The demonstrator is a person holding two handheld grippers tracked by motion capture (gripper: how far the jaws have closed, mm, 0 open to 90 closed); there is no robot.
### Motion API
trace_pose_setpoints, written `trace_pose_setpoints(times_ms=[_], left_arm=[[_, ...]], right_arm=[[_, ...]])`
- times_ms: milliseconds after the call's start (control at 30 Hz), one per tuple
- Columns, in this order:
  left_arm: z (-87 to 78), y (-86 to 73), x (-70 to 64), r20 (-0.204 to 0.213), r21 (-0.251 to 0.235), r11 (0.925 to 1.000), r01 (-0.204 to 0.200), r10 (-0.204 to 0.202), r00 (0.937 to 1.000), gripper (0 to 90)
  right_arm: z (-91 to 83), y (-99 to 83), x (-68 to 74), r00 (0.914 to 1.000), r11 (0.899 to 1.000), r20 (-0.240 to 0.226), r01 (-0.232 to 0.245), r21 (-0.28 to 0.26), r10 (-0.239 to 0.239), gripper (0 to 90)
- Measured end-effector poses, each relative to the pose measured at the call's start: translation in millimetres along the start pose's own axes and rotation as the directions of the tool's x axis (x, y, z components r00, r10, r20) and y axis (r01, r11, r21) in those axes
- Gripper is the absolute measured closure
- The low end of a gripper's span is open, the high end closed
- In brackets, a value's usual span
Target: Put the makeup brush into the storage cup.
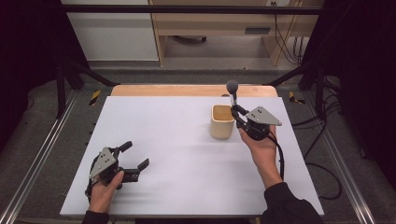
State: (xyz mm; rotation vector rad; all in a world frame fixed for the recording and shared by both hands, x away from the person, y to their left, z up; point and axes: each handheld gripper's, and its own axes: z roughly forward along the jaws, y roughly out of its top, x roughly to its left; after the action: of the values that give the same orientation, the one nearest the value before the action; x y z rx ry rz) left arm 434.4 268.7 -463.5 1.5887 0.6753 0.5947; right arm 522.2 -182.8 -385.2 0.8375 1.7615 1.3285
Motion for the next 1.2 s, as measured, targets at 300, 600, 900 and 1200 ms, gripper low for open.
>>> trace_pose_setpoints(times_ms=[300, 600, 900, 1200], left_arm=[[0.8, -0.2, -0.5, 0.003, 0.004, 1.0000, -0.005, 0.005, 1.0000, 4.0], [0.4, 0.2, -0.5, 0.005, -0.002, 1.0000, -0.005, 0.005, 1.0000, 4.1], [0.2, 0.6, -0.4, 0.007, -0.009, 0.9999, -0.011, 0.011, 0.9999, 4.0], [0.2, 1.6, -0.9, 0.003, -0.003, 0.9997, -0.024, 0.024, 0.9997, 1.9]], right_arm=[[5.4, 8.8, -4.6, 0.9999, 1.000, 0.015, 0.004, -0.010, -0.004, 74.4], [13.5, 9.6, -5.5, 0.9996, 1.000, 0.022, -0.017, -0.015, 0.017, 74.4], [20.5, 7.2, -4.2, 0.9981, 0.998, 0.019, -0.057, -0.028, 0.058, 74.4], [25.3, 4.6, -1.2, 0.9960, 0.995, 0.010, -0.089, -0.036, 0.089, 74.4]])
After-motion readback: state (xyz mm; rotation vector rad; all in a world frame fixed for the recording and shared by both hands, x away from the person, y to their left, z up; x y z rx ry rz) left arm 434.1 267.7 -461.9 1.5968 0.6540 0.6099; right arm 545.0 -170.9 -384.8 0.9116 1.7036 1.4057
